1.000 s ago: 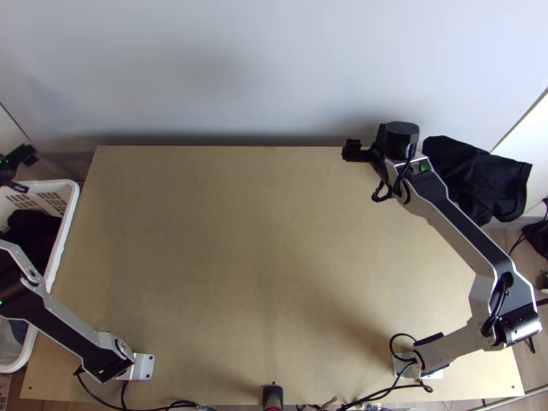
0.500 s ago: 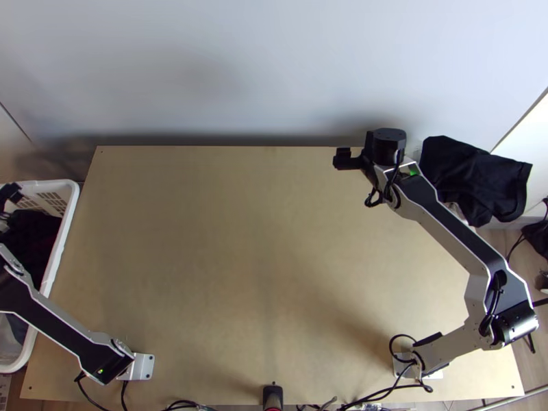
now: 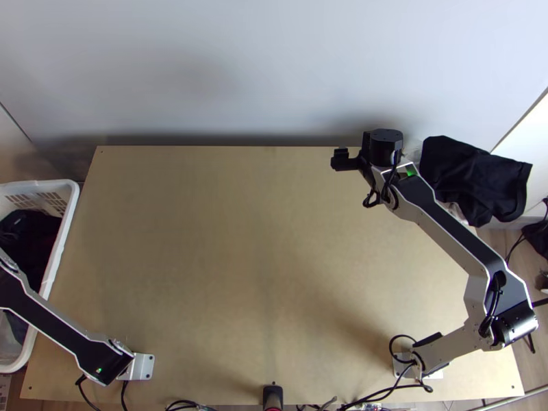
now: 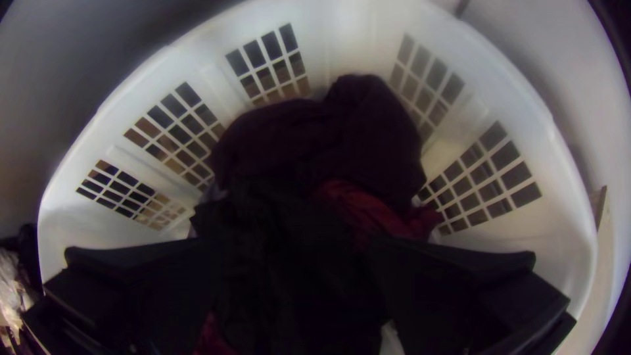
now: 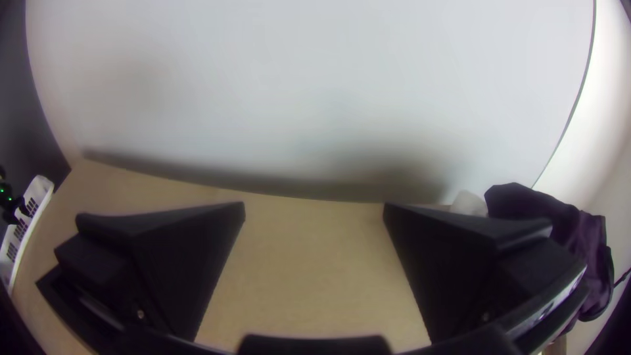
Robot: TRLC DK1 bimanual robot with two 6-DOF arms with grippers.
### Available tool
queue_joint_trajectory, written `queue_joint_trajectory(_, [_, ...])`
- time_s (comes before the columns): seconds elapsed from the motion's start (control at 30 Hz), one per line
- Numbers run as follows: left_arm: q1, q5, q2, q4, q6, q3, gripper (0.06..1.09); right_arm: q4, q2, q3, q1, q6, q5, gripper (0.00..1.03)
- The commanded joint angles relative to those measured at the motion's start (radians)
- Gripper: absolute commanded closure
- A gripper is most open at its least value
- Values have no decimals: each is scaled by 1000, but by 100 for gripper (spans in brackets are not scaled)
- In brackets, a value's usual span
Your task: Fold the t-shirt
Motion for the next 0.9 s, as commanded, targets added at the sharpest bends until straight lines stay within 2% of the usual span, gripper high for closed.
queue_joint_trajectory(0.0, [32,-2,59,-14,25,5,11,0,8,7,7,-8,13,5])
queue_joint_trajectory(0.53, [39,9,139,-210,68,21,11,-4,22,23,16,-25,40,5])
queue_joint_trajectory(0.87, [50,6,215,-215,111,21,10,-7,23,42,21,-25,49,5])
